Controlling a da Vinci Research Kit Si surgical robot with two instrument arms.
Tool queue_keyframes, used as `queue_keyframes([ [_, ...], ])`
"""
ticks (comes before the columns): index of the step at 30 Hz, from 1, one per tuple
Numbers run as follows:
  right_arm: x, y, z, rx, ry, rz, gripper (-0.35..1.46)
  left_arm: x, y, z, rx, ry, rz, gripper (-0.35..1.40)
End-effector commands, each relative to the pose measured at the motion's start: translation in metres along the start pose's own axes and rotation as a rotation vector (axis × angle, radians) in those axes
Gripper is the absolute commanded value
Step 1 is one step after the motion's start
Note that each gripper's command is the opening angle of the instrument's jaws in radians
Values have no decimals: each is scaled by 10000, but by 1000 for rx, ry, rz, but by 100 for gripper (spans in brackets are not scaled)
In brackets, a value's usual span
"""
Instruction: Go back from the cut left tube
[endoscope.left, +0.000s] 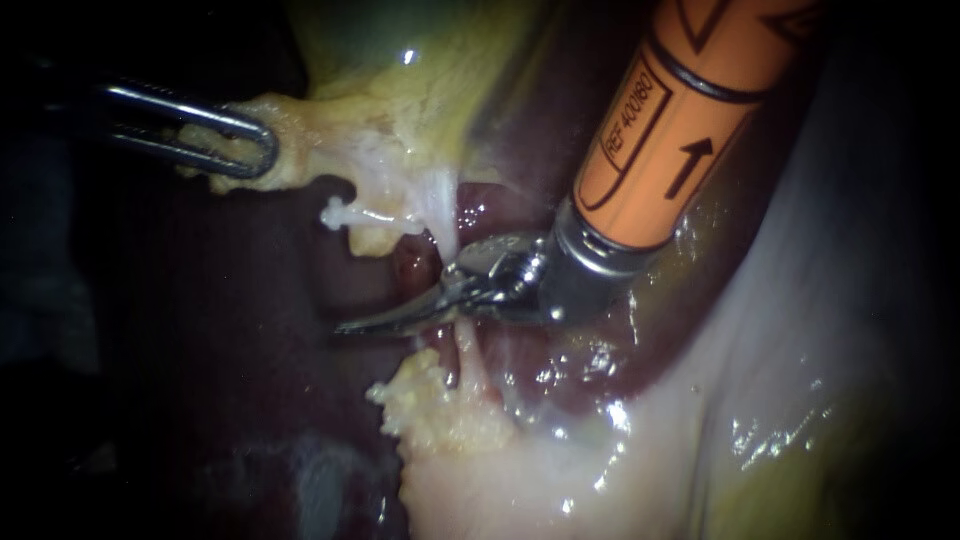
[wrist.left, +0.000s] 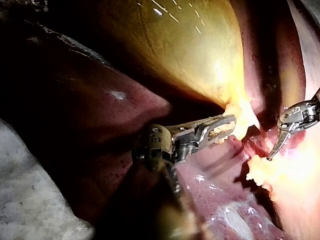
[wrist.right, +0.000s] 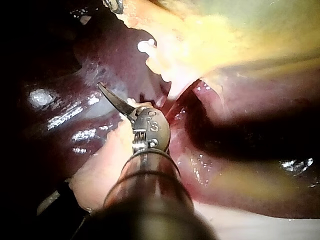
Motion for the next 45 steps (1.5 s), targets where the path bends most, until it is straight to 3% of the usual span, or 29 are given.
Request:
queue_keyframes([
  [1,0,0,0,-1,1,0,-35,0,0,0,0,0,1,-35],
  [10,1,0,1,-2,1,1,-35,-1,1,0,-3,-1,1,-35],
  [19,0,-2,4,21,39,-1,-33,-1,1,0,-3,-1,1,-35],
  [22,2,-2,6,20,40,0,28,-2,1,-1,-3,-2,1,-35],
  [26,4,-1,9,18,40,-29,81,-2,1,-1,-3,-2,1,-35],
  [28,5,-1,11,18,41,-41,98,-2,1,-1,-3,-2,1,-35],
  [31,7,-1,14,16,42,-58,113,-2,1,-1,-3,-2,1,-35],
  [38,7,-7,18,6,46,-135,121,-2,1,-1,-3,-2,2,-35],
  [42,4,-18,18,-115,36,-262,127,-3,0,-2,-4,-2,2,-35],
  [45,2,-28,17,-212,-16,-366,133,-3,0,-3,-4,-3,2,-35],
])
